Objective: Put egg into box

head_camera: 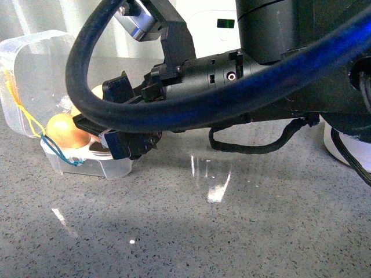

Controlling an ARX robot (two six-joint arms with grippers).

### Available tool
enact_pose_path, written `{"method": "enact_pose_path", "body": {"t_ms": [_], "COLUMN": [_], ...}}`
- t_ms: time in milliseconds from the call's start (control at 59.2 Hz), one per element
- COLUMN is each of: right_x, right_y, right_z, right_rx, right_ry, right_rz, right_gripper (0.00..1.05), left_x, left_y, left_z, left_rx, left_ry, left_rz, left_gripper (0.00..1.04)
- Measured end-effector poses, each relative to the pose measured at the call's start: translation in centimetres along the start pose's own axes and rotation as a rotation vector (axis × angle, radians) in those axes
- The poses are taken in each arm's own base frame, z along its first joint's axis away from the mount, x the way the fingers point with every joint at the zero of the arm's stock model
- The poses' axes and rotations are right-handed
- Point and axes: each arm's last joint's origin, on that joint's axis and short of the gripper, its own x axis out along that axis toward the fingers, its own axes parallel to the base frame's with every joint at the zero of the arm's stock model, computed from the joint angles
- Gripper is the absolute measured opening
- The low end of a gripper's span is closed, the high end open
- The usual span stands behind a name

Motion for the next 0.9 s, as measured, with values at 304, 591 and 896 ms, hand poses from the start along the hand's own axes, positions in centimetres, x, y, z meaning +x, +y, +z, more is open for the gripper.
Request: {"method": "enact_pose_path", "body": {"t_ms": [304, 591, 896], "right_x": [0.0, -2.1, -11.7], "right_y": [-0.1, -0.6, -3.0], "right_z": [0.3, 2.3, 3.4], "right_rx": [-0.007, -0.027, 0.072], "right_ry": [-0.003, -0.083, -0.209], "right_rz": [-0.002, -0.091, -0.659], "right_gripper": [0.97, 0.98, 0.98], "left_x": [0.0, 0.0, 0.0], "left_y": [0.0, 0.0, 0.0], "left_z": [0.0, 0.0, 0.0], "left_rx": [0.000, 0.000, 0.000], "left_ry": [0.000, 0.000, 0.000], "left_rz": [0.000, 0.000, 0.000], "left_gripper": [0.98, 0.98, 0.98]}}
